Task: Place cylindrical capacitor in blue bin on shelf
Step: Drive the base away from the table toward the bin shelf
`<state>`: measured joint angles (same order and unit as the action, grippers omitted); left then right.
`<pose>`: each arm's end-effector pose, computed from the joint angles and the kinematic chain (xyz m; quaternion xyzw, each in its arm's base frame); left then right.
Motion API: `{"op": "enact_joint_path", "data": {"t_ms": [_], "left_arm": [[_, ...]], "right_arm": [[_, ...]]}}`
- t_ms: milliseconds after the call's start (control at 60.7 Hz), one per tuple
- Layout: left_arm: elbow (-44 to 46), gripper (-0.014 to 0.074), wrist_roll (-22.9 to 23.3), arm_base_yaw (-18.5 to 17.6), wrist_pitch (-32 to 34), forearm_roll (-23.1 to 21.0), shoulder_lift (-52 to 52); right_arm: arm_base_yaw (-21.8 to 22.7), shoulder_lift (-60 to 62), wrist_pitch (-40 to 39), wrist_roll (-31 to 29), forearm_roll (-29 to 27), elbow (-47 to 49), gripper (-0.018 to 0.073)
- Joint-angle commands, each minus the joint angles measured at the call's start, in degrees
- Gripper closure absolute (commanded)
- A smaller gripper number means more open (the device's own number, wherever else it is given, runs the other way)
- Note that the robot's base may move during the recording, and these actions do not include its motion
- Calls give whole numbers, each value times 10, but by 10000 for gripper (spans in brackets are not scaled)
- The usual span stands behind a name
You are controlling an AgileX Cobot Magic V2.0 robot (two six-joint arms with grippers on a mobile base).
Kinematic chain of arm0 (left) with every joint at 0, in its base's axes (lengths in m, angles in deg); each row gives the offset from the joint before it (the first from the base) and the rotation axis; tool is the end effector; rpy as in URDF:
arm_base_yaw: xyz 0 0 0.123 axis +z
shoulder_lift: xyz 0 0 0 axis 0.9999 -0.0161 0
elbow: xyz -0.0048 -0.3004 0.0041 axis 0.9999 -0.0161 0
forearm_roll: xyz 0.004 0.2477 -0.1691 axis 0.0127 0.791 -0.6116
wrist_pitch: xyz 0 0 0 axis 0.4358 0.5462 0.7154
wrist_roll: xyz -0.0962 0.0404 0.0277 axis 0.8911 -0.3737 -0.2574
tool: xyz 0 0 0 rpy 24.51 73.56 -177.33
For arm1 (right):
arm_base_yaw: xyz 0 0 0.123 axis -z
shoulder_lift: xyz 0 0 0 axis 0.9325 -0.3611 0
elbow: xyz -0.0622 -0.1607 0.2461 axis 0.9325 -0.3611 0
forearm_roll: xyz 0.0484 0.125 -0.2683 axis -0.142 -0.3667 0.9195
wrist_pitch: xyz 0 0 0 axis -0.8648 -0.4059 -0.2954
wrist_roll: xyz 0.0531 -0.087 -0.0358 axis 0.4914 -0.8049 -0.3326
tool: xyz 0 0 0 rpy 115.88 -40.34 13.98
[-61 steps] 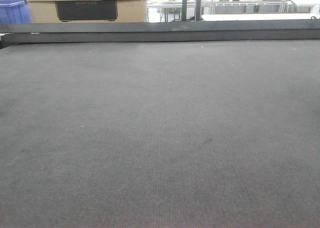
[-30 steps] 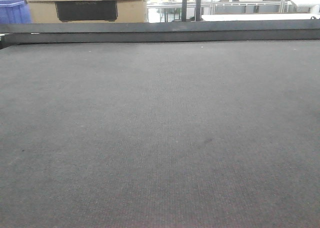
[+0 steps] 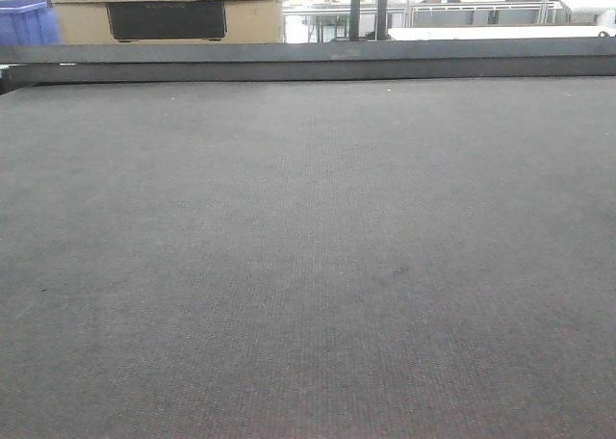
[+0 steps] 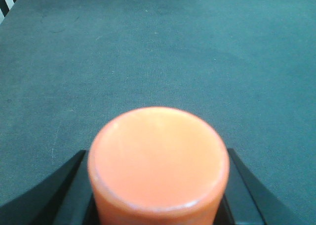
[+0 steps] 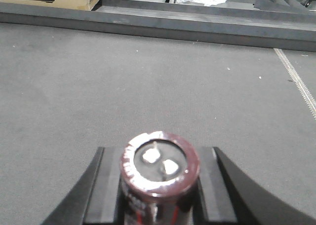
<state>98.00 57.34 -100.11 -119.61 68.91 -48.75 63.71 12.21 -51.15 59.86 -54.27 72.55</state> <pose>0.1896 -0.0322 0.3827 0.0749 0.8412 -0.0295 0.5346 0.1613 0.0203 0.4058 -0.0551 0.7976 0.0462 0.5988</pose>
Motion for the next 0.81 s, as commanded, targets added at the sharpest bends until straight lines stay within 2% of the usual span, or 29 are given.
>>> {"op": "enact_joint_path", "data": {"t_ms": [0,790], "left_arm": [[0,707,-1,-4,18,1,3],[0,707,-1,-3,20,1,3]], "right_arm": [[-1,3,-14,0,7,5,701],[-1,1,-17,0,7,5,701]]}}
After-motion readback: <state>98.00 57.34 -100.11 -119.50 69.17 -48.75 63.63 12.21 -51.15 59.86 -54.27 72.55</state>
